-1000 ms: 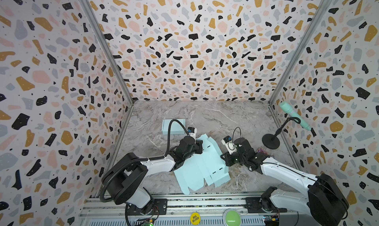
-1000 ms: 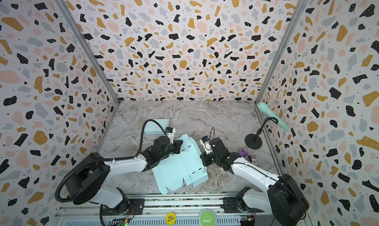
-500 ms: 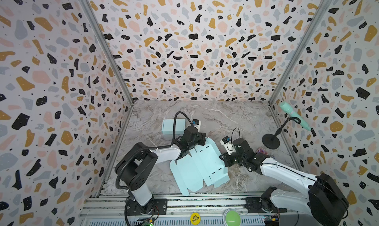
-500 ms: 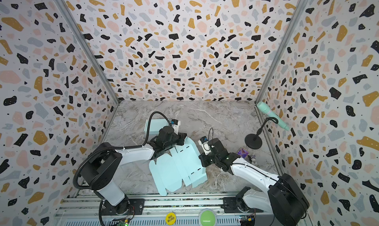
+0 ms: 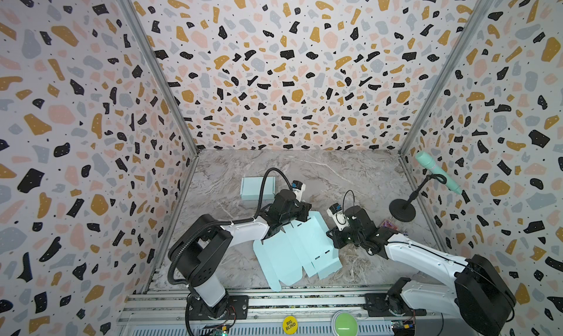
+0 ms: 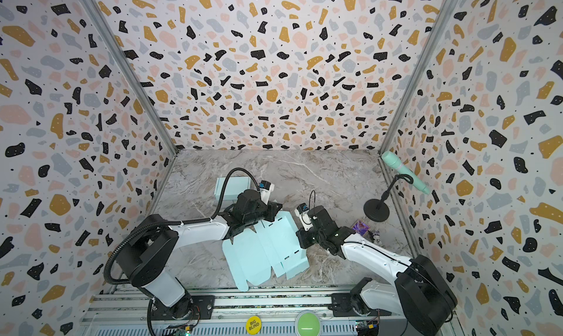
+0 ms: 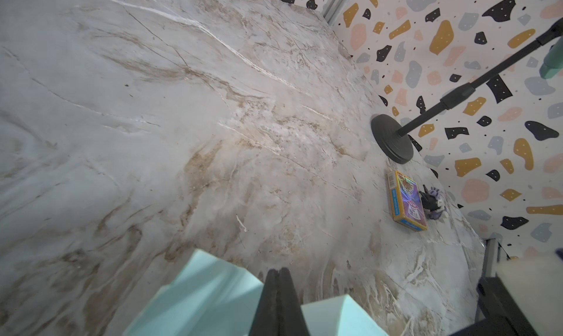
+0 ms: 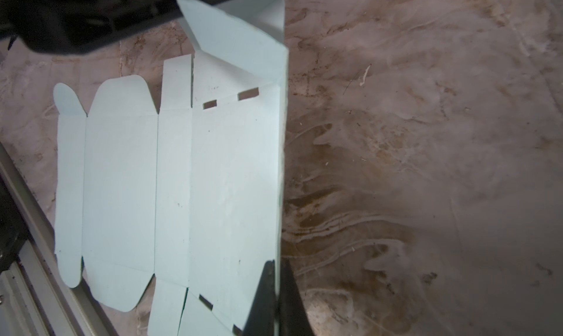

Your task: Fold the paper box

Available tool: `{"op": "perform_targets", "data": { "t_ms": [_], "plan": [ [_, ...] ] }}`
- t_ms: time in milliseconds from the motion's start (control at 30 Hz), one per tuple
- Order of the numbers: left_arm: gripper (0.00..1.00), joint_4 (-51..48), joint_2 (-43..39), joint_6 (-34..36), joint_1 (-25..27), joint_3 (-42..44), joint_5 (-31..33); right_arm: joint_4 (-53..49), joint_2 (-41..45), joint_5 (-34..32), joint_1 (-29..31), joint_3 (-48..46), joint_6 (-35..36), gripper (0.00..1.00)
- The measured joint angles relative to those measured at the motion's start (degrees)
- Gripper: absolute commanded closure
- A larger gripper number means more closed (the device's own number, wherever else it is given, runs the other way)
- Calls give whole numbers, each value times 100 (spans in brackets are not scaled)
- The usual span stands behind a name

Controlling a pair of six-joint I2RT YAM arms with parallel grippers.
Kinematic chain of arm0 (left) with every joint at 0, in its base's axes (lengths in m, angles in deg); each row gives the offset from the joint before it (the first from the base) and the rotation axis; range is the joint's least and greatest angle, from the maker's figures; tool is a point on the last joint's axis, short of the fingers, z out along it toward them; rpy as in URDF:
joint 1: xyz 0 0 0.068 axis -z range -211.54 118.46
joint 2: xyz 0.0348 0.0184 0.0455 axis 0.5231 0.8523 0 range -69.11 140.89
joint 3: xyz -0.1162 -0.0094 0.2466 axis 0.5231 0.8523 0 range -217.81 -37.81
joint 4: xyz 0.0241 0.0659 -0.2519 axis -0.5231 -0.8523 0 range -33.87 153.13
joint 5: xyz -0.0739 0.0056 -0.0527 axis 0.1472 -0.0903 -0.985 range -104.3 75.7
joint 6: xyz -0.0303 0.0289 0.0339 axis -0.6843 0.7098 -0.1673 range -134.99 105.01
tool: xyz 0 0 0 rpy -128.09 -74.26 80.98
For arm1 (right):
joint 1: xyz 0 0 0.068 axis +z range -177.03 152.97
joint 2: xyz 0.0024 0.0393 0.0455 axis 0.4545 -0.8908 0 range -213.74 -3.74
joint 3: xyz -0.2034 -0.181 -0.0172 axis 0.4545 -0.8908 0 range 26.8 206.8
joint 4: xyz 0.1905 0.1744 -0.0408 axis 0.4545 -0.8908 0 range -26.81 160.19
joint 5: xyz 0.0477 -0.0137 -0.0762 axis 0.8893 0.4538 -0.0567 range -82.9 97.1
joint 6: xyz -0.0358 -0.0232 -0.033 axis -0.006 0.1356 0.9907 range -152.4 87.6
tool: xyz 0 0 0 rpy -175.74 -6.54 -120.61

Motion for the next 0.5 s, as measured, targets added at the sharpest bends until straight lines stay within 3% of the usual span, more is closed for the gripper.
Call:
{"op": "perform_targets", "data": {
  "t_ms": [500],
  "plan": [
    [100,181,-118,-122,417,507,87,-166,2,-247,76,52,72,100]
  ]
}}
